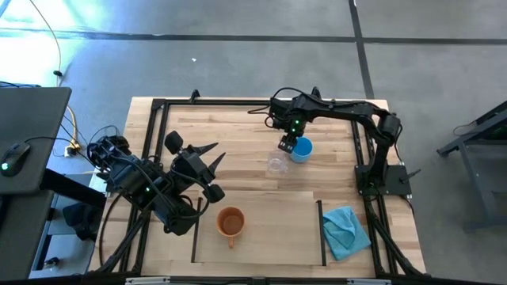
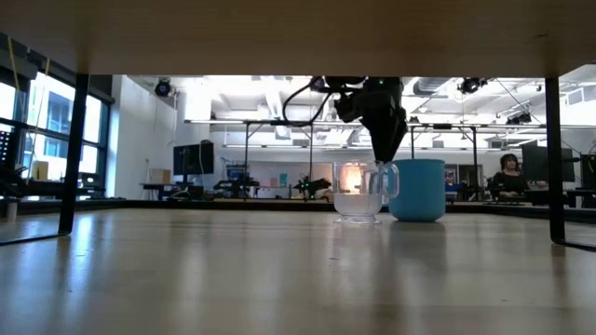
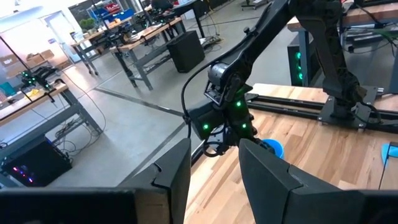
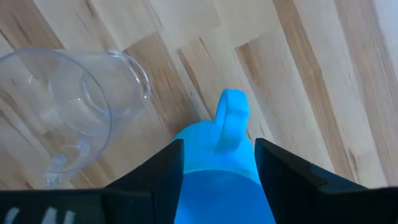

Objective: Stack small to large cups/mugs on shelf
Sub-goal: Put the blue mug on the shelf

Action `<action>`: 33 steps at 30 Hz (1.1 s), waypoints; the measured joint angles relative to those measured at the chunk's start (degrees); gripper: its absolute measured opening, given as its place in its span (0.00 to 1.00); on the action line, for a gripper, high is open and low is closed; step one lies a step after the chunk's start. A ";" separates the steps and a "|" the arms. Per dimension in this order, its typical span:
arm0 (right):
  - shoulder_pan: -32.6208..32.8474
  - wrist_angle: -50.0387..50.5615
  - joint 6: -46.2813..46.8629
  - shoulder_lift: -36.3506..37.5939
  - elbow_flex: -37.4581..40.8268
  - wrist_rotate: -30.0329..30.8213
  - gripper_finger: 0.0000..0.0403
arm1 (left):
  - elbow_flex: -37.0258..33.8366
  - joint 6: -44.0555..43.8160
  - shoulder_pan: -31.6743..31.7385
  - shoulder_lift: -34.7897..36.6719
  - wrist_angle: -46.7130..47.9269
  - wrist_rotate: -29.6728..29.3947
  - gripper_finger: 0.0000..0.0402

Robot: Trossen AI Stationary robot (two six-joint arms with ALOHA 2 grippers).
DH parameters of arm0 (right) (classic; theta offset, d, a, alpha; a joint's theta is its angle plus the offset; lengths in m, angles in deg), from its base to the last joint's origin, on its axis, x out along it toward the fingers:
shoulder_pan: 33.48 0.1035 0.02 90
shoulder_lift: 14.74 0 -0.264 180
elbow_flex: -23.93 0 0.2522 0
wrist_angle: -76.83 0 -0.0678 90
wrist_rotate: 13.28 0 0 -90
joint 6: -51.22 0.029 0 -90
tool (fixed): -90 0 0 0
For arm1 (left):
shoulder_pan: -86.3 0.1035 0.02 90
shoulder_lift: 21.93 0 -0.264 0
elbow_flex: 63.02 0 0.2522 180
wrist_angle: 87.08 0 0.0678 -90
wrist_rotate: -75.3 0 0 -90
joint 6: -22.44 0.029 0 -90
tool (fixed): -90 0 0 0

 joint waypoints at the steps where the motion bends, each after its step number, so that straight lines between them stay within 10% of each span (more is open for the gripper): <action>1: 0.00 0.02 0.20 0.08 0.00 0.00 0.47 | 0.00 0.00 0.00 0.00 0.00 0.00 0.31; 33: 6.82 10.05 9.13 0.14 -1.70 -2.58 0.47 | 0.00 1.93 0.02 0.00 0.00 1.51 0.31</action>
